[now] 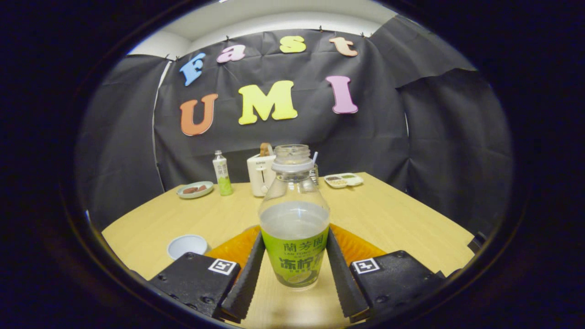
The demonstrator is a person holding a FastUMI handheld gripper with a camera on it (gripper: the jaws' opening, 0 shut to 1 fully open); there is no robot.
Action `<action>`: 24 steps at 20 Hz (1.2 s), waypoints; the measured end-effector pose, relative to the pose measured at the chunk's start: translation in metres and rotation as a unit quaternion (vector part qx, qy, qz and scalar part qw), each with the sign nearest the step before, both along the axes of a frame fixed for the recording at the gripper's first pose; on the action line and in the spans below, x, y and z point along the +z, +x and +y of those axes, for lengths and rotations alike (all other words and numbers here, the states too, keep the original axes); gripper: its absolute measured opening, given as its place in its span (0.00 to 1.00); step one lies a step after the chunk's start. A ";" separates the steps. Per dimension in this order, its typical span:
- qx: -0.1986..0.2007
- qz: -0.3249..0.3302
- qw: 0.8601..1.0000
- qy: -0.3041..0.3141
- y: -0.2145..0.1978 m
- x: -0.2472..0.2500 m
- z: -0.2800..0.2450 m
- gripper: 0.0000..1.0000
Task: Take the bottle from table, then pour the juice into the cup, finally place the bottle on the coaster
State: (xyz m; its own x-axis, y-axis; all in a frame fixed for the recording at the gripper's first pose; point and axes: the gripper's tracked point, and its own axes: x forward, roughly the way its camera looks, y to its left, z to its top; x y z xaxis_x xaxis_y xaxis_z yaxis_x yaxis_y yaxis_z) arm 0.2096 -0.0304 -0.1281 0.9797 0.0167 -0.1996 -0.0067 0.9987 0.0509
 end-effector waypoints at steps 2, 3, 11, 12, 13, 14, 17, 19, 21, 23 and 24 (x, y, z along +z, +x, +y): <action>-0.045 -0.010 0.999 -0.024 -0.008 0.014 -0.014 0.77; -0.052 -0.006 0.998 -0.030 -0.013 0.018 -0.011 0.77; -0.060 -0.038 0.975 -0.213 -0.043 0.066 0.016 0.78; -0.061 -0.040 0.970 -0.231 -0.045 0.069 0.020 0.78; -0.063 -0.043 0.965 -0.250 -0.047 0.072 0.023 0.78; -0.067 -0.046 0.961 -0.265 -0.049 0.074 0.023 0.78; -0.100 -0.051 0.947 -0.300 -0.051 0.084 0.018 0.78; -0.109 -0.041 0.939 -0.324 -0.050 0.083 0.021 0.78; -0.127 -0.052 0.921 -0.364 -0.046 0.093 0.015 0.78; -0.142 -0.053 0.905 -0.398 -0.042 0.098 0.010 0.78; -0.144 -0.051 0.899 -0.410 -0.039 0.097 0.009 0.78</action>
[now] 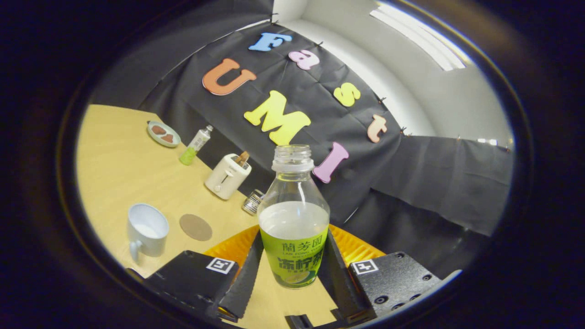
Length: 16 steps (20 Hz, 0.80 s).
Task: Take the bottle from table, then pour the juice into the cup, finally place the bottle on the coaster
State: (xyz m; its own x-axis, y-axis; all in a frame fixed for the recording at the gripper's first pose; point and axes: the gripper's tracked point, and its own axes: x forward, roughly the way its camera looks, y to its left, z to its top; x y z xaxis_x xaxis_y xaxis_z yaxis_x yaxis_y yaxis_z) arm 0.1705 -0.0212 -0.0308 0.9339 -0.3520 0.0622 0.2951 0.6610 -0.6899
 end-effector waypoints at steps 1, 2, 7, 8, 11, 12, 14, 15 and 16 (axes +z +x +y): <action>-0.005 0.002 1.000 -0.016 0.002 0.001 -0.001 0.78; -0.011 0.002 0.999 -0.032 0.003 0.003 -0.002 0.78; -0.043 -0.009 0.994 -0.100 0.004 0.010 -0.007 0.78; -0.049 -0.005 0.993 -0.111 0.005 0.011 -0.008 0.78; -0.056 0.002 0.989 -0.137 0.005 0.013 -0.009 0.78; -0.057 0.006 0.988 -0.146 0.005 0.013 -0.011 0.78; -0.059 0.013 0.983 -0.172 0.007 0.012 -0.010 0.78; -0.061 0.018 0.980 -0.189 0.008 0.012 -0.008 0.78; -0.059 0.021 0.976 -0.210 0.014 0.010 -0.004 0.78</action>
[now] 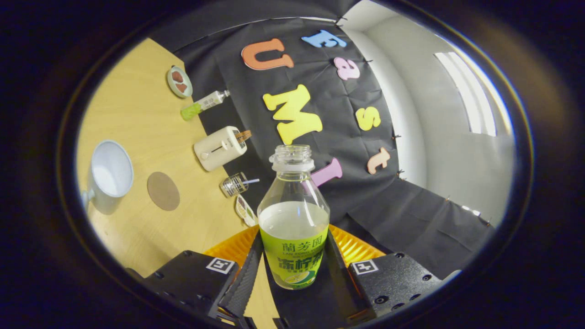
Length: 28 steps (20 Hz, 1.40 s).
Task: Take the bottle from table, then pour the juice into the cup, finally place the bottle on the coaster
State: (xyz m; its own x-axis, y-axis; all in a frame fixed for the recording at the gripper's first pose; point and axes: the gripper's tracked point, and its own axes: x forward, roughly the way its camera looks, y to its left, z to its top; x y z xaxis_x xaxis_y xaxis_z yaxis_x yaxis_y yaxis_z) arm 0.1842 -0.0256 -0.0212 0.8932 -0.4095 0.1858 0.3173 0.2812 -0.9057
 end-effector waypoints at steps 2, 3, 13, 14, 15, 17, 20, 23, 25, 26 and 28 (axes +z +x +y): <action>-0.002 0.000 0.999 -0.040 0.001 0.002 0.006 0.78; -0.001 0.001 0.999 -0.051 0.001 0.003 0.008 0.78; -0.010 0.049 0.987 -0.154 0.013 0.003 0.027 0.79; -0.011 0.050 0.985 -0.167 0.014 0.005 0.030 0.78; -0.012 0.050 0.983 -0.179 0.014 0.006 0.033 0.78; -0.010 0.055 0.980 -0.192 0.015 0.005 0.039 0.78; -0.008 0.060 0.978 -0.202 0.015 0.003 0.044 0.78; -0.011 0.062 0.973 -0.222 0.016 0.002 0.045 0.78; -0.012 0.066 0.970 -0.232 0.018 -0.003 0.041 0.78; -0.013 0.064 0.969 -0.237 0.019 -0.002 0.041 0.78; -0.014 0.063 0.968 -0.244 0.019 -0.001 0.043 0.78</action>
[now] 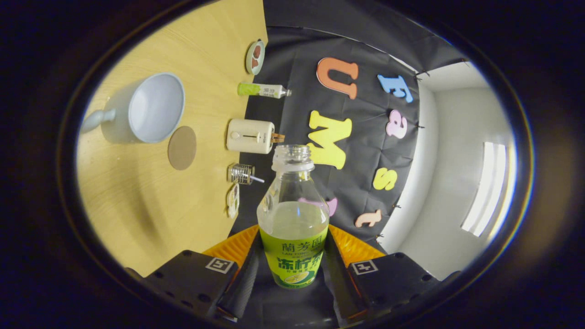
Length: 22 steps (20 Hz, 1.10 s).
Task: Take the bottle from table, then pour the juice into the cup, finally place the bottle on the coaster
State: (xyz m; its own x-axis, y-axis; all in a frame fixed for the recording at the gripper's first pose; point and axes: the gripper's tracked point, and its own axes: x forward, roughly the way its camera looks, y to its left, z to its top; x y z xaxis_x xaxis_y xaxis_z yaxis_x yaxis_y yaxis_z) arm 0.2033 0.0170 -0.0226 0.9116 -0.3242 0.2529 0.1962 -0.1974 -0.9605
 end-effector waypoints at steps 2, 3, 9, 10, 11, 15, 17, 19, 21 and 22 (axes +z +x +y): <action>0.003 -0.001 1.000 -0.017 0.001 0.000 0.004 0.78; 0.005 -0.002 1.000 -0.028 0.001 0.001 0.007 0.78; 0.016 -0.007 0.998 -0.058 0.003 0.000 0.013 0.78; 0.015 -0.007 0.998 -0.063 0.005 0.000 0.014 0.78; 0.016 -0.007 0.997 -0.070 0.005 0.000 0.015 0.79; 0.012 -0.003 0.996 -0.093 0.004 -0.002 0.016 0.78; 0.013 0.002 0.994 -0.112 0.002 -0.004 0.015 0.78; 0.013 0.002 0.992 -0.126 0.003 -0.006 0.012 0.78; 0.008 0.006 0.992 -0.125 0.005 -0.009 0.008 0.78; 0.007 0.006 0.992 -0.128 0.005 -0.008 0.009 0.78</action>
State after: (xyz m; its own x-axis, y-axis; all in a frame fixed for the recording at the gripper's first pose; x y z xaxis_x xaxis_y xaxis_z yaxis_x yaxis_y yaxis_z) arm 0.2085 0.0258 -0.0306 0.9186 -0.2385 0.3152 0.1898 -0.4333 -0.8810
